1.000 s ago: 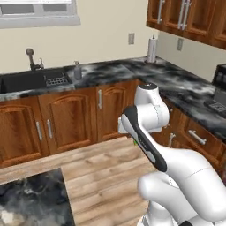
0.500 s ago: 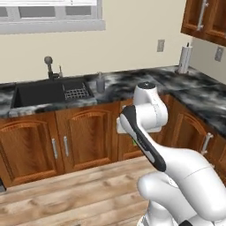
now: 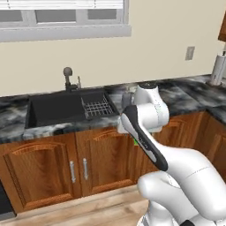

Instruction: Restock the sink supplies by placing the sponge and soap dispenser on the counter and next to the sink. Make sure the soap dispenser is upright.

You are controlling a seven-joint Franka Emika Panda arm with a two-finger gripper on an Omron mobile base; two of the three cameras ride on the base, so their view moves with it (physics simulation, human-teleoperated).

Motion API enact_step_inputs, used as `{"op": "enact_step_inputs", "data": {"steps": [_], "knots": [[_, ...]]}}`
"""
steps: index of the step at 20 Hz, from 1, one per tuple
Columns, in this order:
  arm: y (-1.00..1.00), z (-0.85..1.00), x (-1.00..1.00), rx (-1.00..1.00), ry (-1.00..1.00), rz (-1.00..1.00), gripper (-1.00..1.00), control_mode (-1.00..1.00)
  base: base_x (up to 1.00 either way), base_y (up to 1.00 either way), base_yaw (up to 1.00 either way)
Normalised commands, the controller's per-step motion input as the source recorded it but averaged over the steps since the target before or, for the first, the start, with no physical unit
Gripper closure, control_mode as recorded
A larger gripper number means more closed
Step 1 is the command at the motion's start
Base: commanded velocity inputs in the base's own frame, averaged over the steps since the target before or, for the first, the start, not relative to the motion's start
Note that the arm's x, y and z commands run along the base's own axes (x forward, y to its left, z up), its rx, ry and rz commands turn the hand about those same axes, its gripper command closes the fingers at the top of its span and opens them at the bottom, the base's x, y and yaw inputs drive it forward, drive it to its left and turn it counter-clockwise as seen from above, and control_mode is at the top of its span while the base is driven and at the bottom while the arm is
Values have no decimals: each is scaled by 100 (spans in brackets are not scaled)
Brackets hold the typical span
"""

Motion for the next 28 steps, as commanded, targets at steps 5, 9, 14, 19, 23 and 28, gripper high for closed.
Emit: {"op": "enact_step_inputs", "data": {"steps": [5, 9, 14, 19, 23, 28], "knots": [[0, 0, 0, 0, 0, 0, 100, 100, 64, 100, 13], [0, 0, 0, 0, 0, 0, 100, 100, 51, 100, 16], [0, 0, 0, 0, 0, 0, 100, 100, 76, 58, 19], [0, 0, 0, 0, 0, 0, 100, 100, 100, -18, 22], [0, 0, 0, 0, 0, 0, 100, 100, 69, 69, 18], [0, 0, 0, 0, 0, 0, 100, 100, 20, 100, 12]]}}
